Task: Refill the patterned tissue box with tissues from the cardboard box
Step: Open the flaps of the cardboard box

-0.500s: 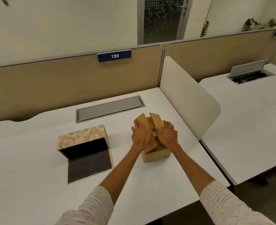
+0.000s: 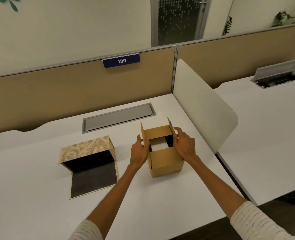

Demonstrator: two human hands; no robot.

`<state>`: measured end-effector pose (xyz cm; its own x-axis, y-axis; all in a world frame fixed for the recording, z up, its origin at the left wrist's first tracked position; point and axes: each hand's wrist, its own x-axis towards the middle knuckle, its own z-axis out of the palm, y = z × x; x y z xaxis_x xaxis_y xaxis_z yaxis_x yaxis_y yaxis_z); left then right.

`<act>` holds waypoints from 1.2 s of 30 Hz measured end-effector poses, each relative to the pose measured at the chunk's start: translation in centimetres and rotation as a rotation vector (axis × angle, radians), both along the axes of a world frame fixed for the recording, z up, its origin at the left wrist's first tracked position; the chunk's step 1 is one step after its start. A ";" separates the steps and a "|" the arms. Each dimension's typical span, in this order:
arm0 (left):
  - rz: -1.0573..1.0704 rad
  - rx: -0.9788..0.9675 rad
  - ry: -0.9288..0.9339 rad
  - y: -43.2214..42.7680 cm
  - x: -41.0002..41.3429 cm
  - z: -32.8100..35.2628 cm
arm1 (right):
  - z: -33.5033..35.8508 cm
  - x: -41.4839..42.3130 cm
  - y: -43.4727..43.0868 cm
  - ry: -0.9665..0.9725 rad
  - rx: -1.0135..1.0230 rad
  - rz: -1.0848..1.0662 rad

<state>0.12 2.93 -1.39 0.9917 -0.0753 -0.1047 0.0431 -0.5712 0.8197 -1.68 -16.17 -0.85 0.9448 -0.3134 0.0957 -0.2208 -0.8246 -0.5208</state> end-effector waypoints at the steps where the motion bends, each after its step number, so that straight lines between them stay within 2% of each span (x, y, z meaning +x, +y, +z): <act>1: 0.009 -0.015 -0.036 0.8 0.0 0.0 | 0.1 0.1 -0.8 -0.024 -0.018 -0.013; 5: 0.056 0.026 -0.145 3.2 0.1 -0.6 | 0.2 0.3 -3.0 0.011 -0.116 -0.053; 9: 0.016 0.355 -0.114 3.8 0.9 -1.4 | -1.4 0.1 -3.8 0.045 -0.175 -0.079; 10: 0.000 0.383 -0.090 3.6 1.0 -1.7 | -1.8 -0.1 -3.7 0.058 -0.182 -0.093; 15: -0.041 0.250 0.059 1.5 0.7 -2.8 | -3.9 -0.4 -2.6 0.174 -0.205 -0.154; 20: 0.119 0.058 0.130 -0.4 0.6 -3.4 | -4.8 0.3 -1.0 0.223 -0.038 -0.190; 24: 0.180 0.020 0.138 -0.9 1.0 -3.7 | -5.0 1.2 -1.0 0.230 0.003 -0.190; 27: 0.180 0.060 0.103 -0.6 1.4 -3.5 | -4.7 1.6 -1.5 0.242 -0.002 -0.172; 30: 0.191 0.186 0.002 -0.4 1.6 -3.3 | -4.1 1.5 -2.3 0.201 -0.040 -0.140; 33: 0.138 0.356 -0.140 -0.4 2.4 -2.5 | -3.5 1.1 -2.0 0.092 -0.084 -0.078; 36: 0.036 0.444 -0.212 -0.2 4.2 -1.8 | -3.4 1.0 -1.1 0.115 -0.066 0.062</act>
